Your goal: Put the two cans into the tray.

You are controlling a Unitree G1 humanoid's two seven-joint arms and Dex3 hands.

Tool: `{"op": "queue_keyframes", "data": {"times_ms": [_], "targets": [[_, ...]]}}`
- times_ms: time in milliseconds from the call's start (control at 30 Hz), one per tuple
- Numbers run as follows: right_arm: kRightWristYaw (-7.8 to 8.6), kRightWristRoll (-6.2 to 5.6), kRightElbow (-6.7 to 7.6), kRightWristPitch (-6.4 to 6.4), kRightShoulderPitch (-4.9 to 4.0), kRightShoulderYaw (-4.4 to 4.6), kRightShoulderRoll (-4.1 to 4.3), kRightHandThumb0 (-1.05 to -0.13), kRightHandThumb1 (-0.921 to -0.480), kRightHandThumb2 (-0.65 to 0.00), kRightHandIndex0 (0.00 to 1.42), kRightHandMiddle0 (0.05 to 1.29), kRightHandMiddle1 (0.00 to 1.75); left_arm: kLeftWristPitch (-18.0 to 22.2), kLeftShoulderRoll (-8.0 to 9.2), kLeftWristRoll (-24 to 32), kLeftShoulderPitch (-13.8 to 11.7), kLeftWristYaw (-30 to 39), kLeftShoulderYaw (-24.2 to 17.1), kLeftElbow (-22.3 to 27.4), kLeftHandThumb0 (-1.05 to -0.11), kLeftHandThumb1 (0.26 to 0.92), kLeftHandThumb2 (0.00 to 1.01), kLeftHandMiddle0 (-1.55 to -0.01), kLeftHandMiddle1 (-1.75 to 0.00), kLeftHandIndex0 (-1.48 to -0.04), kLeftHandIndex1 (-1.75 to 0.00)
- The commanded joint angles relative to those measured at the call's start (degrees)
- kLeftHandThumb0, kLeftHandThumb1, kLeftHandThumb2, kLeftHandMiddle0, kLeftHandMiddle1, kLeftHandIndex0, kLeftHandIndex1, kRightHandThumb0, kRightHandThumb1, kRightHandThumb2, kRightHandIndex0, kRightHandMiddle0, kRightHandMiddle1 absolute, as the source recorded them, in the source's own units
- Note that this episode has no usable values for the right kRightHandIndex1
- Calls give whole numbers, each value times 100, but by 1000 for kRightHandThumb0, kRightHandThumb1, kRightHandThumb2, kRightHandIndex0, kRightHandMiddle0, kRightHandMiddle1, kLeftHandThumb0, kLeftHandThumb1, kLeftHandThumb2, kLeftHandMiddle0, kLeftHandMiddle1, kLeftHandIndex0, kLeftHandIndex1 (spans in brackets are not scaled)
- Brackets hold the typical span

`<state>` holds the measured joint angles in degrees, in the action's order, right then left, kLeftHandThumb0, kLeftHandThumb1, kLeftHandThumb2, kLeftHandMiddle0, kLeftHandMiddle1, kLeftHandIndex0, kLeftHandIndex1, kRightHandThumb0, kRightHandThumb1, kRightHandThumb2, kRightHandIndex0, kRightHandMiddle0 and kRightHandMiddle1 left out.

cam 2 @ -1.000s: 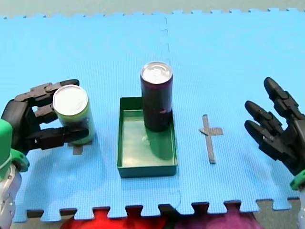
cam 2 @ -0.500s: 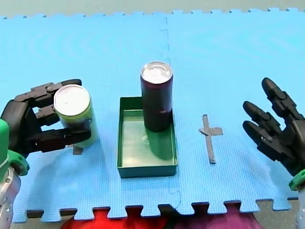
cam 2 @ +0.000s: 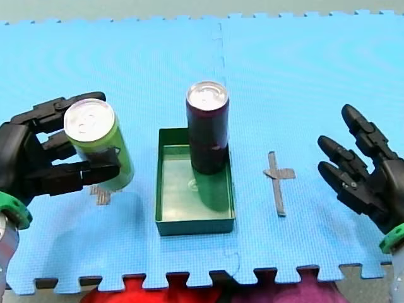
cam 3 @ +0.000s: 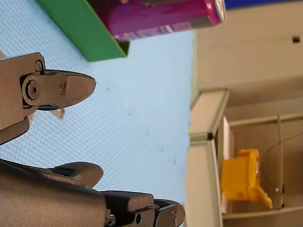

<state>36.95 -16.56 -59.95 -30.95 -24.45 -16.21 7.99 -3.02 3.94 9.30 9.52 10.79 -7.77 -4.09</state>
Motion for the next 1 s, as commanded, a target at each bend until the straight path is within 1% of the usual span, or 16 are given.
{"op": "queue_keyframes", "data": {"times_ms": [0,133,333,533,733,833,967], "targets": [[-63,102,-22,-70,72,60,12,-1048,-921,-272,312,209,4,-347,85,266,-111,-103,-56,1367,-423,736,0,-1470,-4,-1293,-1],[-80,124,-50,-73,64,77,-6,-1048,-921,-269,311,208,3,-369,47,235,-133,-115,-36,1626,-428,736,0,-1473,-4,-1296,-2],[-107,151,-81,-61,41,89,-24,-1048,-921,-265,311,206,1,-714,55,189,-58,-201,-13,1985,-436,733,0,-1480,-6,-1302,-3],[-135,163,-73,-53,41,110,-52,-1048,-921,-262,312,205,1,-947,-49,84,34,-327,135,2230,-450,729,0,-1491,-8,-1310,-4],[-181,182,-65,-18,38,138,-84,-1048,-921,-258,310,204,0,-1285,-71,34,127,-454,316,2548,-461,724,0,-1500,-9,-1318,-5],[-214,188,-79,-3,21,143,-104,-1048,-921,-256,311,204,0,-1372,-114,43,164,-468,442,2601,-464,723,0,-1504,-9,-1321,-4],[-206,183,-98,-7,11,140,-110,-1048,-921,-254,311,204,0,-1331,-180,104,206,-417,551,2509,-463,723,0,-1507,-8,-1321,-3]]}}
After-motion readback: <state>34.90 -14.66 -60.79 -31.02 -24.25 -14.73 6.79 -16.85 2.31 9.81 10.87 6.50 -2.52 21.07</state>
